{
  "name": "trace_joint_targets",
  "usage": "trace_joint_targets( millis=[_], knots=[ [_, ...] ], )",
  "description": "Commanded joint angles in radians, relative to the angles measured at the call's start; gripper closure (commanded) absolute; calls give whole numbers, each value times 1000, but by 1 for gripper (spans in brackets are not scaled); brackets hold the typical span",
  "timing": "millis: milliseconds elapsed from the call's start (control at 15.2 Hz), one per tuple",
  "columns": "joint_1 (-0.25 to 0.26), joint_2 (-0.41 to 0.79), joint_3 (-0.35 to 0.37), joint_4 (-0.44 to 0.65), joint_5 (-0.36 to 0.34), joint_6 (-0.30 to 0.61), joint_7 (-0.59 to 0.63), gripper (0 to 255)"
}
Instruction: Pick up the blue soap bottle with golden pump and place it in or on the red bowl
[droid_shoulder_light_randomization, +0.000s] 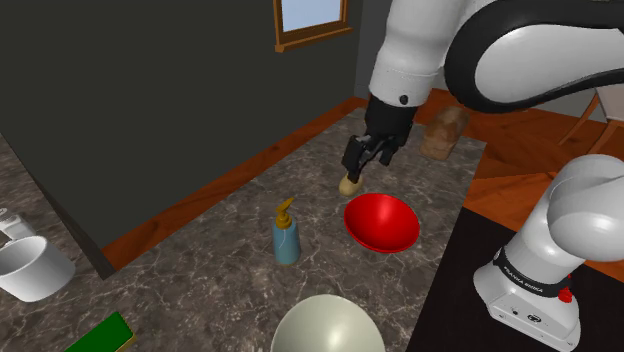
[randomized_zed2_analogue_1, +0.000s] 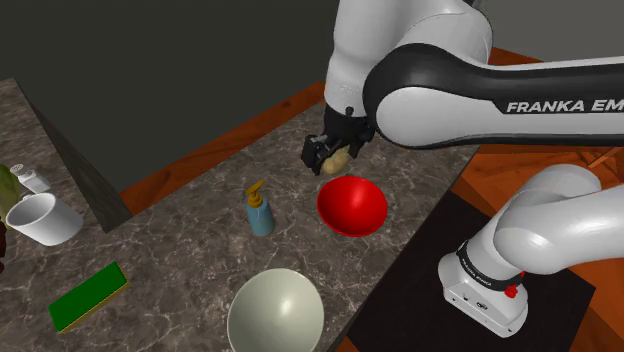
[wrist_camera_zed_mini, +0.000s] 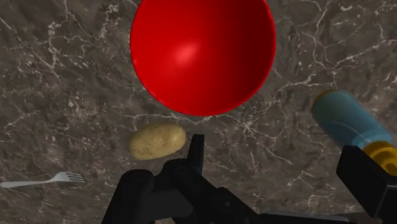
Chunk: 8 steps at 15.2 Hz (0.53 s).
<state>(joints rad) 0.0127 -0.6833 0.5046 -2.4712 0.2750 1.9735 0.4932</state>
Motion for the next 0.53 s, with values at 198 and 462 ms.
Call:
trace_joint_targets(
  millis=[198,462],
  knots=[
    [-49,138,164,47,-6,143,175,0],
    [-132,278,315,111,-75,250,337,0]
  ],
)
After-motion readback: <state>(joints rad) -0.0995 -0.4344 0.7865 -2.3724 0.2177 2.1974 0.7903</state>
